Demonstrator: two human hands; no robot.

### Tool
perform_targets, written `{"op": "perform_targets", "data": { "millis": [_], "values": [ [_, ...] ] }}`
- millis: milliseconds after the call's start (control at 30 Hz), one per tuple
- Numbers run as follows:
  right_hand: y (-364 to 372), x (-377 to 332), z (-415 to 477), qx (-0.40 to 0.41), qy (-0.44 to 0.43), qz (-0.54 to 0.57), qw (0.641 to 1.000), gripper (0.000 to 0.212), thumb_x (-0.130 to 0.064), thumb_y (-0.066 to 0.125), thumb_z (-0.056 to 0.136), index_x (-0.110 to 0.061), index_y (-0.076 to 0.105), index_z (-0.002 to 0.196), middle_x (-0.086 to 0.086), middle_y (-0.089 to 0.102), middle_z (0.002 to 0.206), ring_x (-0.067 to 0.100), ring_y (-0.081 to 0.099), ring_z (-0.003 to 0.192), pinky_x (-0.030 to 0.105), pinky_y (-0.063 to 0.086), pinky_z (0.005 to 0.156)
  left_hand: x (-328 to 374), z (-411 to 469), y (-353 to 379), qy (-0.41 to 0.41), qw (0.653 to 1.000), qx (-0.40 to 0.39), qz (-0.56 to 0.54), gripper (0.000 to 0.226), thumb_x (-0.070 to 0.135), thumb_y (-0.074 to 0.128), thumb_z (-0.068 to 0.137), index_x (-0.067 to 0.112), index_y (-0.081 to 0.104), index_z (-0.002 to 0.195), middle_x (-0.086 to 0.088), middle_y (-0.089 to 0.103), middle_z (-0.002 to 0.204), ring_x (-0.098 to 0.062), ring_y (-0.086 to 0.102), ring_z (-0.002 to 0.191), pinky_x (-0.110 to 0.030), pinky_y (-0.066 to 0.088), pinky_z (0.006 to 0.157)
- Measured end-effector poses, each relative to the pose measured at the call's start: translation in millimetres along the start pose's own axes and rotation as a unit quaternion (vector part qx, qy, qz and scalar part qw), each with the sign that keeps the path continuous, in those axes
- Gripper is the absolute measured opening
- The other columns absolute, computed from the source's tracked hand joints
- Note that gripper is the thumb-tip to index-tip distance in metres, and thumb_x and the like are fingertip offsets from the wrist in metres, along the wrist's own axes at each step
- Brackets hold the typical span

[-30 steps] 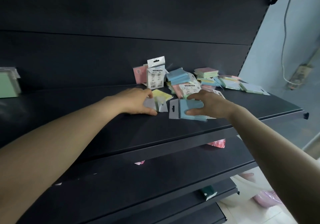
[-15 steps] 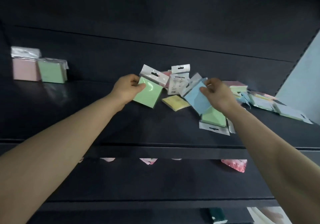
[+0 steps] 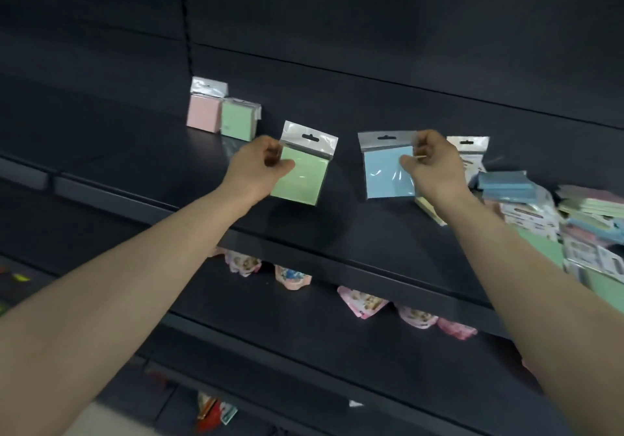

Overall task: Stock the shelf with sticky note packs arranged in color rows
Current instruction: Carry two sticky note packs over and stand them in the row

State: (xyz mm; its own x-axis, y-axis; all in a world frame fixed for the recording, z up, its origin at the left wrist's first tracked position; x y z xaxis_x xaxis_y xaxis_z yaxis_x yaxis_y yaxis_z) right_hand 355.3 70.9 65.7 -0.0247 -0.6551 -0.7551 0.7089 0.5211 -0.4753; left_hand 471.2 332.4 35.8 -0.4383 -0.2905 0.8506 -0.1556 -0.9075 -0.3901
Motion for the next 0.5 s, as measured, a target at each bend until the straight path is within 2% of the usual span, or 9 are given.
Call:
{"op": "perform_targets", "data": {
  "millis": [100, 167, 333, 500],
  "values": [
    [34, -16, 7, -0.018, -0.005, 0.017, 1.0, 0.017, -0.012, 0.064, 0.086, -0.023, 0.057, 0.097, -0.008, 0.062, 0.082, 0.014, 0.062, 0.081, 0.035, 0.054, 0.081, -16, 11, -31, -0.009, 1.0, 0.017, -0.005, 0.034, 0.024, 0.069, 0.087, 0.014, 0.057, 0.117, 0.002, 0.062, 0.104, -0.013, 0.059, 0.096, -0.026, 0.048, 0.084],
    [55, -27, 13, -0.022, -0.005, 0.022, 1.0, 0.015, -0.014, 0.066, 0.085, -0.025, 0.058, 0.092, -0.009, 0.063, 0.081, 0.013, 0.062, 0.081, 0.036, 0.054, 0.085, -28, 23, -50, -0.007, 1.0, 0.02, -0.004, 0.034, 0.024, 0.068, 0.088, 0.014, 0.057, 0.118, 0.001, 0.064, 0.106, -0.014, 0.06, 0.097, -0.029, 0.05, 0.086],
    [105, -51, 31, -0.019, 0.005, 0.042, 0.999, 0.016, -0.011, 0.068, 0.083, -0.022, 0.063, 0.094, -0.005, 0.068, 0.084, 0.011, 0.062, 0.078, 0.034, 0.054, 0.085, -57, 66, -97, -0.007, 1.0, 0.023, 0.006, 0.032, 0.026, 0.067, 0.088, 0.015, 0.058, 0.116, -0.003, 0.065, 0.108, -0.02, 0.062, 0.099, -0.036, 0.052, 0.088],
    [150, -66, 48, -0.002, 0.024, 0.049, 0.999, 0.018, -0.011, 0.068, 0.081, -0.028, 0.062, 0.085, -0.006, 0.068, 0.085, 0.014, 0.065, 0.083, 0.037, 0.056, 0.086, -83, 104, -133, -0.003, 1.0, 0.023, 0.016, 0.029, 0.026, 0.066, 0.088, 0.016, 0.058, 0.114, -0.002, 0.064, 0.108, -0.018, 0.059, 0.097, -0.034, 0.051, 0.086]
  ]
}}
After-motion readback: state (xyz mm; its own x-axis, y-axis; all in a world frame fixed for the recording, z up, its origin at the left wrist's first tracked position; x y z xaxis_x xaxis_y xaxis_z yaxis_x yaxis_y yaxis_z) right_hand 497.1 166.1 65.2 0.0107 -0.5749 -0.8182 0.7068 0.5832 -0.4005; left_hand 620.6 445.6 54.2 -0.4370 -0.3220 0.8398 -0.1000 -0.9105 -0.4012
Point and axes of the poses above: each hand's wrist, its own z-axis towards the middle knuckle, its own y-axis out of the palm, x = y × z, the point moved 4 cm from there along z, towards the middle knuckle
